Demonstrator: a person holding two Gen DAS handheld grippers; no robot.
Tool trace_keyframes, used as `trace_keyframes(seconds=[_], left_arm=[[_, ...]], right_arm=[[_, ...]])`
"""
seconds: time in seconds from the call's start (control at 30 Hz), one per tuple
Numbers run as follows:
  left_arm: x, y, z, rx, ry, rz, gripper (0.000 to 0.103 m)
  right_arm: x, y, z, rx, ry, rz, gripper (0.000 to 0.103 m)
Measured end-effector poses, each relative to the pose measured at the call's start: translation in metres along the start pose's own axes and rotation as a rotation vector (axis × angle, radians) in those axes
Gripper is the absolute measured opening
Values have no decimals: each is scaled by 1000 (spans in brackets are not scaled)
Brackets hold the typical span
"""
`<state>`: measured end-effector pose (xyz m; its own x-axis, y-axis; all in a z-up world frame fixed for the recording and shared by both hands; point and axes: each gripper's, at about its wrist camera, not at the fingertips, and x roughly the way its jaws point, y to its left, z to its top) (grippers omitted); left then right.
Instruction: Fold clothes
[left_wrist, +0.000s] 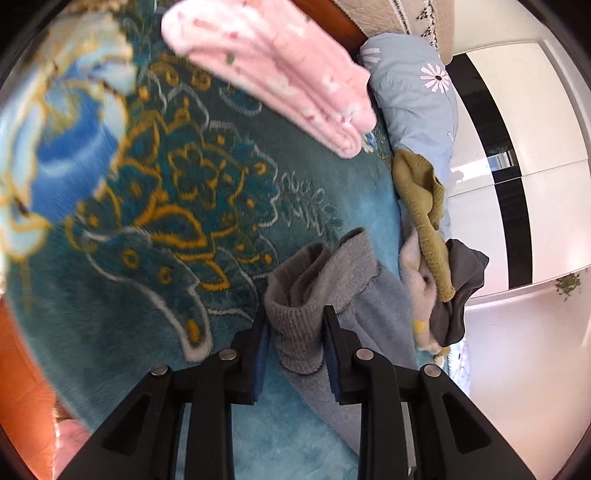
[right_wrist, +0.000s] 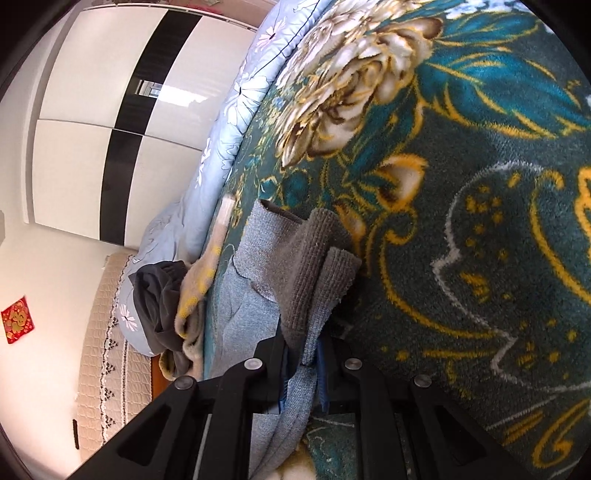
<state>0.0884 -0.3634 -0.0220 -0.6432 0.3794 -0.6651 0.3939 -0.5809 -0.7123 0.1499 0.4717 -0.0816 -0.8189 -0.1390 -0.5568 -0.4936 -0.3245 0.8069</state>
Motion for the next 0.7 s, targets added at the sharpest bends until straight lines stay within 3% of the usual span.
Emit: trace_keyframes(seconds=[0.13, 0.23, 0.33, 0.5, 0.6, 0.7], left_arm=[[-40, -31, 1, 71, -141, 25, 26], [-45, -70, -11, 142, -179, -46, 26], [-13, -125, -50, 274, -91, -140, 27], [89, -216, -163, 500, 190, -237, 27], [139, -253, -236, 597, 306, -252, 27], [167, -267, -288, 650, 351, -215, 27]], right_arm=[[1, 3, 0, -5, -5, -2, 13], [0, 1, 0, -1, -8, 2, 14], [1, 2, -1, 6, -11, 6, 14], [0, 0, -1, 17, -9, 20, 14], [-1, -2, 0, 23, -5, 32, 15], [0, -2, 0, 22, -2, 37, 15]])
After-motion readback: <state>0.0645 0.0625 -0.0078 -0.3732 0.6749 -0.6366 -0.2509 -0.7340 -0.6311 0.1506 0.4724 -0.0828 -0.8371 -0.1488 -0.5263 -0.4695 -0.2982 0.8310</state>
